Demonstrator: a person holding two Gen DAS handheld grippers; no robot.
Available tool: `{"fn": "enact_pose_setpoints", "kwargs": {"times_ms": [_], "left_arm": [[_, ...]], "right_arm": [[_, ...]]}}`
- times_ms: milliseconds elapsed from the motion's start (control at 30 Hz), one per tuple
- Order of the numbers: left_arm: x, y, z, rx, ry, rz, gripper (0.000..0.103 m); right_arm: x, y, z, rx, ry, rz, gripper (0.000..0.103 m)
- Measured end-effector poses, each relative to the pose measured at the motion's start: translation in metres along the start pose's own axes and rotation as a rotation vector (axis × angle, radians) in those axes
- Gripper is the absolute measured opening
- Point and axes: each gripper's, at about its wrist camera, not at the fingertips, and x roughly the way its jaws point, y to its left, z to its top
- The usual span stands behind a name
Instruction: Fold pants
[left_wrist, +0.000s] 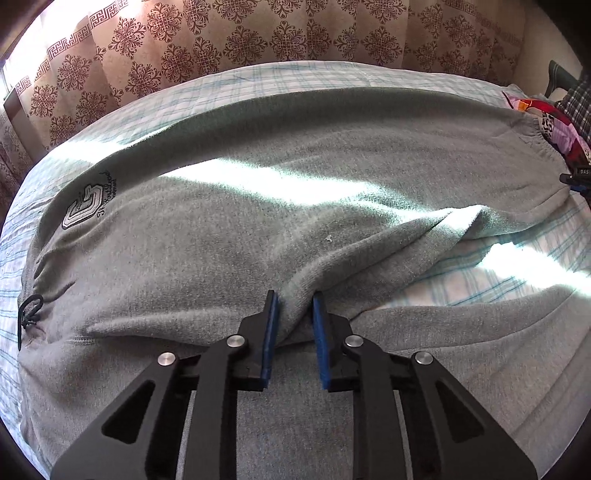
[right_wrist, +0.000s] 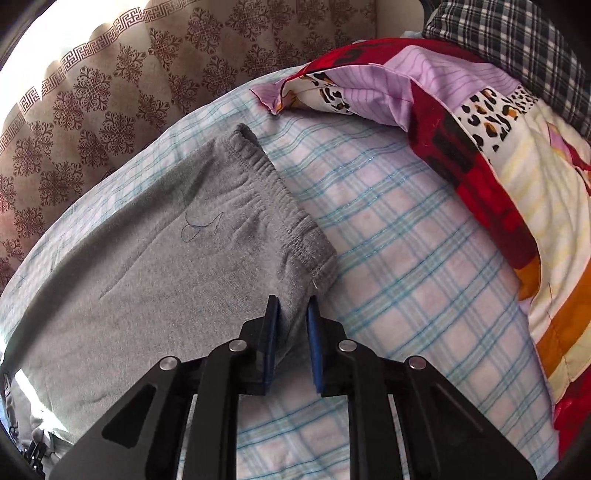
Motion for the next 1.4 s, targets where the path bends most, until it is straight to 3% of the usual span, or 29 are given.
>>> {"fn": "enact_pose_setpoints", "kwargs": {"times_ms": [100,200,267,367,500,667,867,1067,1400], "left_arm": [[0.002,0.005,0.002,-0.028,0.012,-0.023,0.019],[0.001,0.011,0.007,-0.064,0.019,-0.049,0.025],[0.000,0.018,0.011,-0.091,0.015,-0.065,0.046],[-0.004,0.030,0.022,-0.127,0.000,-0.065,0.056],[-0.008,0.053,0.039,-0.193,-0.018,-0.070,0.061],[-0.006,0.094,0.065,-0.267,-0.043,-0.007,0.068],[0.009,0.153,0.093,-0.406,-0.009,0.029,0.072],[0.035,0.201,0.104,-0.574,0.043,-0.018,0.072],[0.074,0.245,0.114,-0.794,0.120,-0.101,0.072]], "right_arm": [[0.003,0.000,-0.003,-0.036,-0.009,-0.030,0.017],[0.000,0.001,0.000,-0.051,-0.013,-0.060,0.033],[-0.003,-0.001,0.002,-0.040,-0.009,-0.062,0.045],[-0.014,-0.004,0.004,-0.034,-0.029,-0.066,0.054],[-0.023,0.000,0.009,-0.031,-0.050,-0.066,0.055],[-0.034,0.013,0.021,-0.034,-0.090,-0.050,0.055],[-0.027,0.045,0.035,-0.069,-0.089,-0.014,0.057],[-0.011,0.074,0.036,-0.091,-0.060,0.023,0.058],[0.015,0.101,0.033,-0.127,-0.030,0.018,0.058]]}}
